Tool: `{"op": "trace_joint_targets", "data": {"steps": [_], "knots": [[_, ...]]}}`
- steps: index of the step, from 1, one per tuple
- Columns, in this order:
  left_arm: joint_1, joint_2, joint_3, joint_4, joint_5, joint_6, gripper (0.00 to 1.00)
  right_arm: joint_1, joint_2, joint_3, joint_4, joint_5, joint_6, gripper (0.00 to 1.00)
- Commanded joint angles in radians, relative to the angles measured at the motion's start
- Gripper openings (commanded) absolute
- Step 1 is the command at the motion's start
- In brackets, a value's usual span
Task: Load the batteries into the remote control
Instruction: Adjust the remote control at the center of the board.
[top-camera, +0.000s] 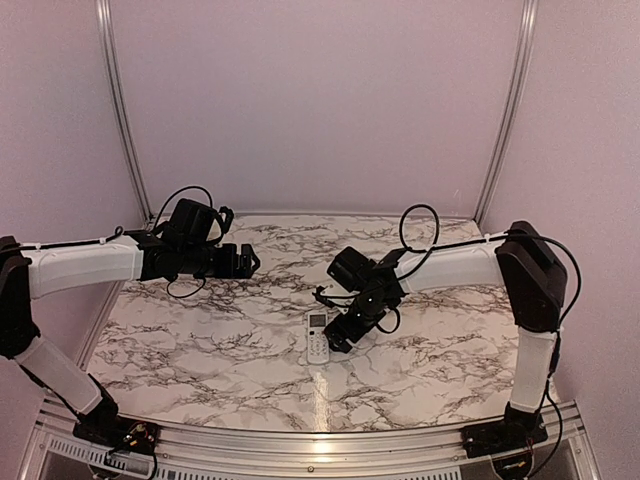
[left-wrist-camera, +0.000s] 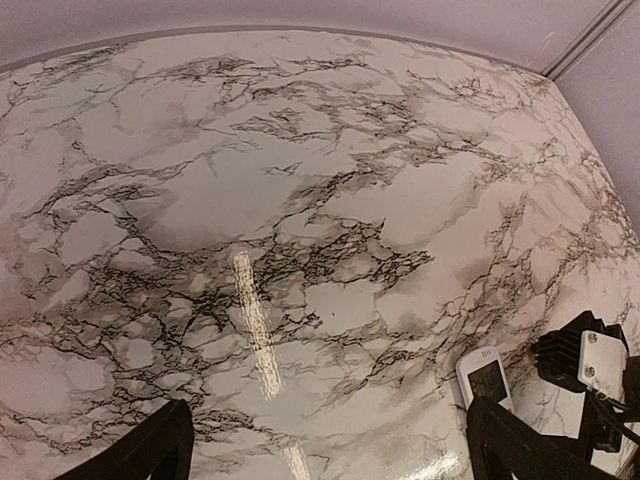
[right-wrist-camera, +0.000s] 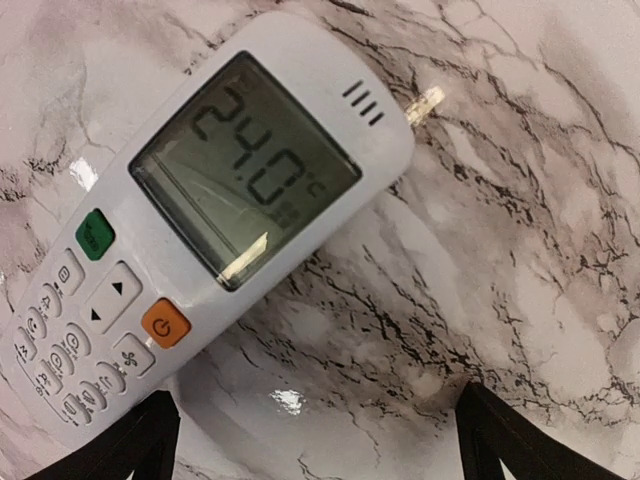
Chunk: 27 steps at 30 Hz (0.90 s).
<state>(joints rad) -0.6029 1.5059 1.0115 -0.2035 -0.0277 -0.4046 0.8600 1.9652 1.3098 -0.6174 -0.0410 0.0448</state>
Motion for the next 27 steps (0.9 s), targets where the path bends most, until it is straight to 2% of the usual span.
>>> {"op": "trace_joint_targets", "data": {"steps": [1,10,18,22,27], "knots": [[0.005,-0.016,-0.016,0.005,0.021,-0.004,0.99,0.029,0.038,0.011,0.004,-0.047,0.027,0.95],[0.005,-0.026,-0.014,0.002,0.025,0.008,0.99,0.031,0.01,0.015,-0.006,-0.044,0.019,0.96],[0.005,-0.033,0.043,-0.056,0.004,0.07,0.99,-0.027,-0.174,-0.013,0.022,-0.021,0.026,0.98],[-0.001,-0.022,-0.002,-0.057,0.069,0.073,0.99,-0.083,-0.269,-0.075,0.088,-0.039,0.035,0.99],[-0.104,0.02,-0.064,-0.132,-0.039,0.096,0.99,-0.125,-0.324,-0.155,0.133,-0.037,0.043,0.99]]}}
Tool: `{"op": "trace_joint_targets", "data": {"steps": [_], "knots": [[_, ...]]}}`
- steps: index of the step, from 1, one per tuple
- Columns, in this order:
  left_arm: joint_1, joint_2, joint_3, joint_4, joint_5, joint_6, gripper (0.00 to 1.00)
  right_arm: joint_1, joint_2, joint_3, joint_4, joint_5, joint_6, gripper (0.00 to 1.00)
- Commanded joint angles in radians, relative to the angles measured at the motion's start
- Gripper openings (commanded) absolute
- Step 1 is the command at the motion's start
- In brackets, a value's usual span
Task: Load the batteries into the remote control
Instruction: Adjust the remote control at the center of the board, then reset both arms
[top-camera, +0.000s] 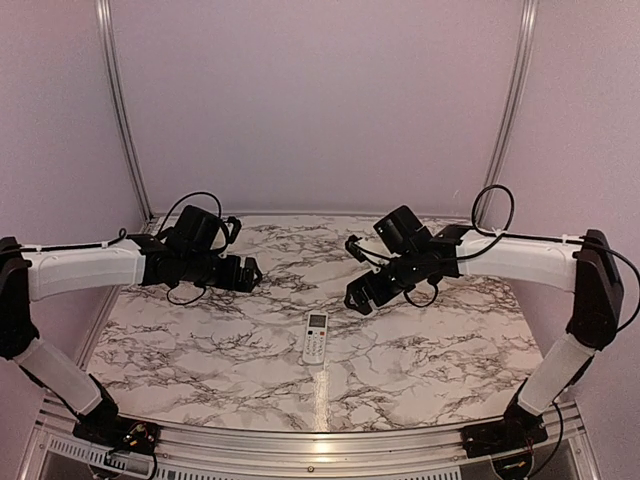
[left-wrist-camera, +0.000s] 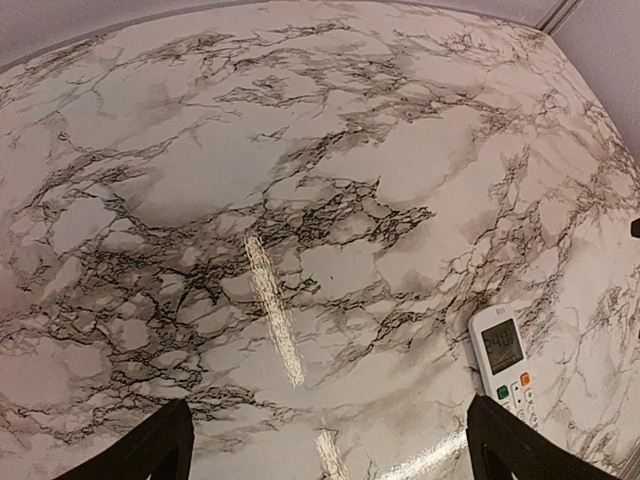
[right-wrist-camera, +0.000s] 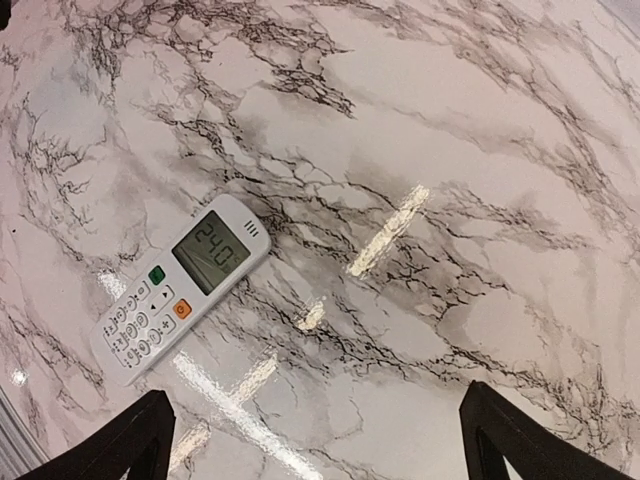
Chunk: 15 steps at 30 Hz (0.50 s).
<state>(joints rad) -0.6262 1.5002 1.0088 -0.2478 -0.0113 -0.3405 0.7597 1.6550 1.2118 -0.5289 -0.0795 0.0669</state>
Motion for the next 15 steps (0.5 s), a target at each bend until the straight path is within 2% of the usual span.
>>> {"op": "trace_joint_targets", "data": {"steps": [1,7,15], "knots": [[-0.108,0.031,-0.081,-0.087,-0.061,0.03,0.99,-0.026,-0.017,-0.073,0.052,0.006,0.021,0.99],[-0.274,0.085,-0.182,-0.042,-0.078,-0.037,0.99,-0.028,-0.032,-0.161,0.106,0.005,0.04,0.99],[-0.352,0.151,-0.168,0.019,-0.066,-0.077,0.99,-0.031,-0.076,-0.216,0.162,-0.001,0.064,0.99]]}}
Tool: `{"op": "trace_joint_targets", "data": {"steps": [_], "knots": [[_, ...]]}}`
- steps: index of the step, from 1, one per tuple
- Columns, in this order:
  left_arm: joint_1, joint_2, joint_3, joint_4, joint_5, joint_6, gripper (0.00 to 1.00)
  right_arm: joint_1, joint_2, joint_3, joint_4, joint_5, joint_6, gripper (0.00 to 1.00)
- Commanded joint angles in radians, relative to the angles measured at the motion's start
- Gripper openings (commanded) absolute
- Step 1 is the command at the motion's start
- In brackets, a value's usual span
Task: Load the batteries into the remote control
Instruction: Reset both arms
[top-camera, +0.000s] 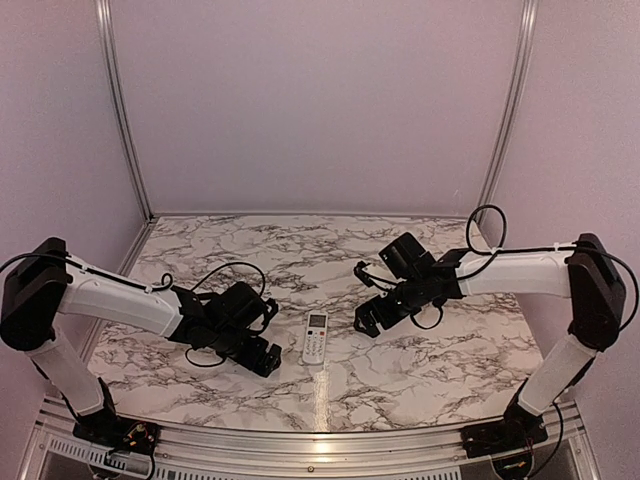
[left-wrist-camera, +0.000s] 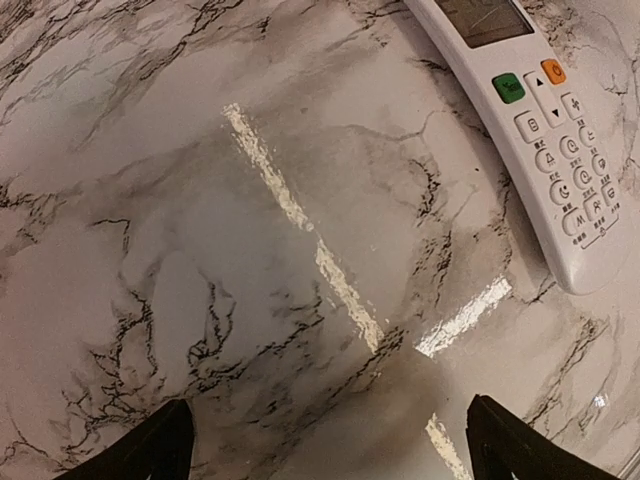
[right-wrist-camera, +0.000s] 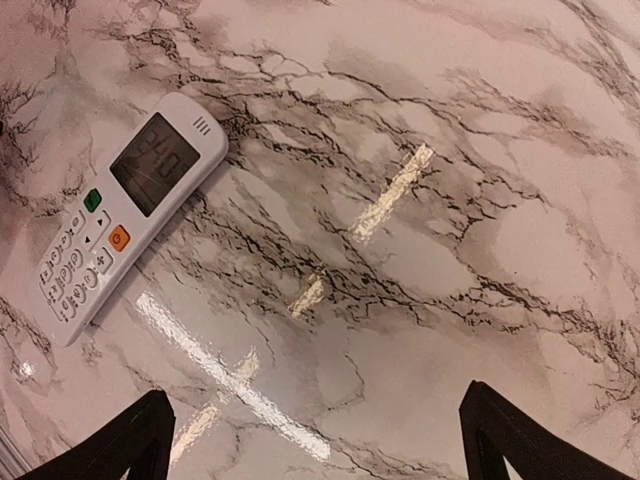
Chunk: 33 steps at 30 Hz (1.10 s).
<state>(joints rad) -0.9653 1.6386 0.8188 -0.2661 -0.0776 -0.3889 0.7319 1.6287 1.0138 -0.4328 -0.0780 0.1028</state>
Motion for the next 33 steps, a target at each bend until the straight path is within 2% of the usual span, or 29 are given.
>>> {"op": "trace_joint_targets", "data": {"steps": [1,9,15,18,23,28,33], "knots": [[-0.012,-0.003,0.023,0.042,0.003,-0.033,0.99,-0.004,-0.062,-0.029,0.082,-0.004,0.034,0.99],[0.051,-0.22,0.0,0.053,-0.119,-0.035,0.99,-0.005,-0.294,-0.21,0.277,-0.005,0.115,0.99],[0.184,-0.463,-0.015,0.033,-0.175,-0.019,0.99,-0.005,-0.499,-0.296,0.32,0.09,0.147,0.99],[0.21,-0.568,-0.023,0.013,-0.252,-0.014,0.99,-0.007,-0.61,-0.334,0.337,0.169,0.152,0.99],[0.221,-0.631,-0.062,-0.003,-0.379,-0.025,0.99,-0.012,-0.761,-0.43,0.383,0.219,0.162,0.99],[0.221,-0.678,-0.136,0.041,-0.407,-0.041,0.99,-0.013,-0.822,-0.507,0.415,0.237,0.183,0.99],[0.222,-0.656,-0.149,0.066,-0.427,-0.048,0.99,-0.014,-0.845,-0.518,0.424,0.225,0.186,0.99]]}}
